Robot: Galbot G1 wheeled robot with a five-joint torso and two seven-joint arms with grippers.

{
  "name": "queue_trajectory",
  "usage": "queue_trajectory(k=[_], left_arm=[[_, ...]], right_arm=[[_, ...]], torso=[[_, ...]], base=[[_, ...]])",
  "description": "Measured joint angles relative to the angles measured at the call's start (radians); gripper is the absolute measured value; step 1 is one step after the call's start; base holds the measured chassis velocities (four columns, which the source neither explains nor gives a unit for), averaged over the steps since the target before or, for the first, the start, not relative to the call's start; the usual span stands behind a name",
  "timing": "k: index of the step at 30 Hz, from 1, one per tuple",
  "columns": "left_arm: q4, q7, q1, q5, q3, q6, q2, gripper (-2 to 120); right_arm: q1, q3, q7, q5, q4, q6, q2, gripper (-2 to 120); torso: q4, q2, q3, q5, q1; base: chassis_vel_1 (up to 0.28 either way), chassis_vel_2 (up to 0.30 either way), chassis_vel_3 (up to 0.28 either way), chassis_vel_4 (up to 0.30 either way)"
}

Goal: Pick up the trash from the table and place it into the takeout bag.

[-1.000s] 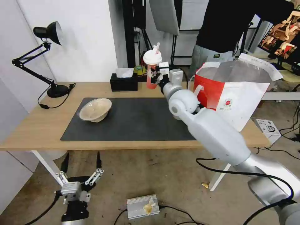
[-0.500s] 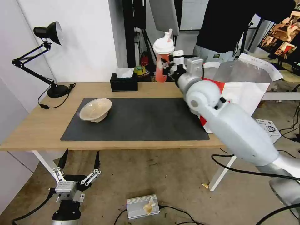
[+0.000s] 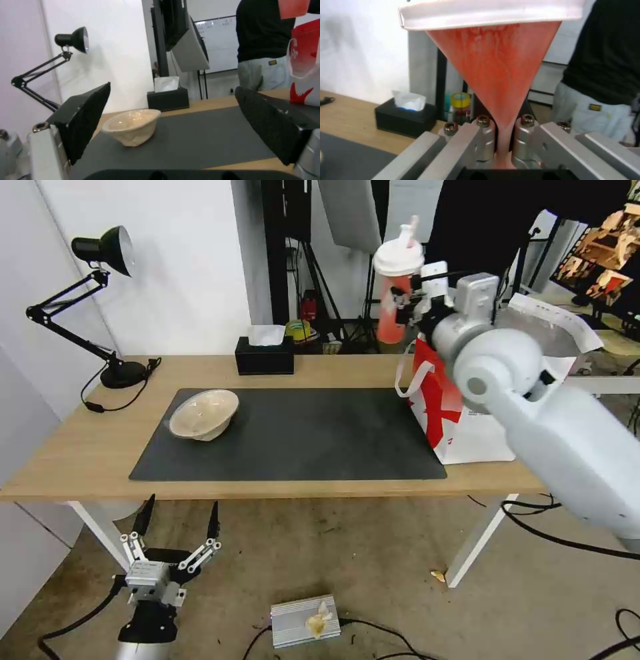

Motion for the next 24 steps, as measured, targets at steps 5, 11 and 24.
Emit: queue_trajectory(k=[5,11,24], left_arm=[[0.003,0.002,0.001,-0.033,0.001,0.002,0.042,100],[0.008,0.011,-0.008,-0.059,-0.003,-0.003,0.070,100],[0.013,0.015,-0.023,-0.061,0.015,-0.003,0.069,100]], right_arm=[[0.000,0.042,0.000,0.015,0.013,-0.009,-0.059,2],[-0.018,0.084,-0.002,0.017,0.009,-0.010,-0.089,2],[-0.049,0.145,-0.028,0.006,-0.081,0.001,-0.119,2]], torso=[[0.0001,0.000,0.000,0.0000,0.000],[0.0001,0.000,0.000,-0.0002,0.000],[0.0001,0.000,0.000,0.0000,0.000]], base=[[0.000,0.000,0.000,0.000],[0.000,0.000,0.000,0.000],[0.000,0.000,0.000,0.000]])
